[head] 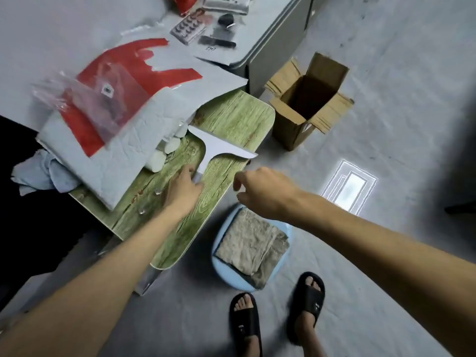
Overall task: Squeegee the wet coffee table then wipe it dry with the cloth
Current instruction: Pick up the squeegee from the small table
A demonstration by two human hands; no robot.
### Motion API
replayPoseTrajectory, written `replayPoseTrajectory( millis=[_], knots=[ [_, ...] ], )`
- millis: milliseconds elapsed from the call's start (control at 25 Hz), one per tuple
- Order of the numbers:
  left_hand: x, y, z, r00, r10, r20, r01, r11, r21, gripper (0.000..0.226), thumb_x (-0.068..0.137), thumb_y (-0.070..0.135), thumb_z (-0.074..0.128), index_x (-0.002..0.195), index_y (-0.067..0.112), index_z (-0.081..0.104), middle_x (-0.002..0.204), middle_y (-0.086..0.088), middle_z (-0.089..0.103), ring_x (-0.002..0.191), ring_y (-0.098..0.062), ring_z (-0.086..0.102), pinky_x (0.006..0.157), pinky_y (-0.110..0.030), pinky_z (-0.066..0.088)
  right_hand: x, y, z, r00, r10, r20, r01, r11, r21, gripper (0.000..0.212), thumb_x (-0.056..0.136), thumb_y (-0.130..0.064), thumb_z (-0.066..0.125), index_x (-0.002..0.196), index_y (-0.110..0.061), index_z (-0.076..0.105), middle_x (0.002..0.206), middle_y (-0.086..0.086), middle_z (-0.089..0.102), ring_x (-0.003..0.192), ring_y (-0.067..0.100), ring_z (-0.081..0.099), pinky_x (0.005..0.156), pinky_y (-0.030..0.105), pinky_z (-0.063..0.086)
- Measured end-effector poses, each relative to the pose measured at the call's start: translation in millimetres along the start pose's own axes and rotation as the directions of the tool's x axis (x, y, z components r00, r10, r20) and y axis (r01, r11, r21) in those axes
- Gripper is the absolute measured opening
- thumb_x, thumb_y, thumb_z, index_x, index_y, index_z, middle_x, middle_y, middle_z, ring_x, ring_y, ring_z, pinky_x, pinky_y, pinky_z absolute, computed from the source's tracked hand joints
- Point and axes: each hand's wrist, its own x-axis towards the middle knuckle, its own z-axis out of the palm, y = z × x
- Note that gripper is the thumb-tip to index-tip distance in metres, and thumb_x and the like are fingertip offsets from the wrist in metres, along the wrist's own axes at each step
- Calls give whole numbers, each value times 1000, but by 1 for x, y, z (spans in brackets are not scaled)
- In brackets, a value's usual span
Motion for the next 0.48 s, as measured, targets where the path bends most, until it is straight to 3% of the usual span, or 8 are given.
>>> replayPoseTrajectory(
  millis=[80, 200, 360, 440, 480],
  knots=[
    [21, -8, 14, 998, -51, -30, 51, 999, 4, 47, 96, 28, 53, 139, 17, 36, 125, -6, 59, 62, -15, 53, 59, -28, 46, 8, 20, 15, 999, -21, -29, 24, 996, 92, 29, 89, -22, 51, 117, -24, 58, 106, 10, 68, 99, 32, 61, 75, 37, 50],
    [51, -25, 33, 997, -79, -11, 79, 980, 180, 42, 94, 28, 57, 132, 16, 44, 114, -5, 64, 64, -13, 53, 57, -27, 42, 12, 45, 34, 999, -29, -43, 35, 987, 158, 28, 90, -24, 52, 117, -25, 57, 101, 8, 68, 94, 31, 61, 75, 41, 52],
    [70, -24, 34, 997, -74, 13, 64, 928, 368, 27, 93, 35, 55, 114, 19, 55, 104, -11, 69, 85, -30, 64, 78, -39, 52, 15, 61, 32, 999, -16, -45, 25, 981, 191, 28, 91, -23, 51, 118, -24, 56, 103, 8, 68, 93, 29, 61, 74, 40, 52],
    [66, -5, 27, 989, -112, 100, 76, 948, 308, 19, 91, 30, 59, 103, 15, 58, 91, -9, 69, 76, -27, 63, 71, -34, 51, 14, 64, 25, 999, -7, -37, 13, 983, 183, 28, 90, -24, 51, 117, -25, 57, 106, 10, 68, 95, 31, 62, 76, 41, 52],
    [60, 11, 20, 980, -116, 160, 83, 977, 198, 13, 90, 26, 61, 92, 14, 58, 80, -7, 65, 65, -23, 59, 62, -30, 47, 12, 64, 17, 999, -2, -39, 9, 982, 189, 27, 90, -24, 51, 117, -26, 57, 107, 10, 68, 96, 31, 62, 77, 42, 52]
  ],
)
